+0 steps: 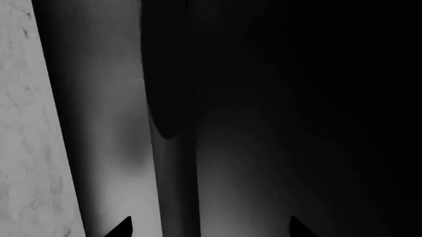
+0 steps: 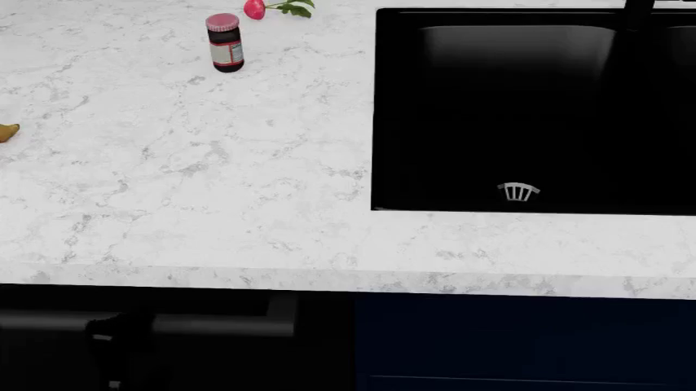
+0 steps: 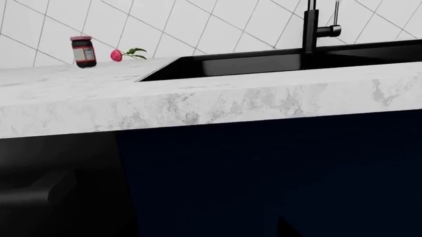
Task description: Open the dishwasher door
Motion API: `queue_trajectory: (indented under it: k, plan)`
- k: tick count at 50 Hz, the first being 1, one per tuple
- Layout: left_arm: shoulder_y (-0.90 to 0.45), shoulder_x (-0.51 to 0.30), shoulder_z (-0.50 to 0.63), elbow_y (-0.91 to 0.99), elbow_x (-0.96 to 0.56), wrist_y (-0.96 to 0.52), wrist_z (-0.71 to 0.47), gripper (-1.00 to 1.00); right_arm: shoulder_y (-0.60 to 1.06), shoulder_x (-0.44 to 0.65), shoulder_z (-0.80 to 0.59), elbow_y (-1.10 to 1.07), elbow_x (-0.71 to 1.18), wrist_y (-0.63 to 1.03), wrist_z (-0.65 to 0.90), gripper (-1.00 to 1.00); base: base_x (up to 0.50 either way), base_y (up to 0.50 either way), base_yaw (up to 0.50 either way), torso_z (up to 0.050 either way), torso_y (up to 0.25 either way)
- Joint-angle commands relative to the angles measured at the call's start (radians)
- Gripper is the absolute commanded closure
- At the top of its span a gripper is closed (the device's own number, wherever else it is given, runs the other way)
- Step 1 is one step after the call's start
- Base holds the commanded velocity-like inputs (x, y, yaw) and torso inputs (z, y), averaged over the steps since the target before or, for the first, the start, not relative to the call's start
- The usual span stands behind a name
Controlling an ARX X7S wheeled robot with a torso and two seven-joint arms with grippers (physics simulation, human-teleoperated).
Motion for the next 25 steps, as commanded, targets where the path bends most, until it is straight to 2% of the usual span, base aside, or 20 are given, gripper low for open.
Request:
queue_trajectory:
  k: [1,8,25]
  plan:
    - [-0.066,0.029,0.011,-0.129,-0.009,0.033,-0.018,-1.0,-0.002,0.007,-0.002,-0.011,0.006,0.003,0.008,-1.0,0.0,0.0,0.0,0.0,0.0]
    - [-0.104,0.049,0.014,-0.228,-0.019,0.062,-0.046,-1.0,-0.005,0.01,-0.002,-0.008,0.008,-0.004,0.012,-1.0,0.0,0.0,0.0,0.0,0.0]
    - [-0.151,0.051,0.011,-0.304,-0.028,0.069,-0.056,-1.0,0.001,0.017,-0.012,-0.013,0.011,0.003,0.022,-1.0,0.0,0.0,0.0,0.0,0.0]
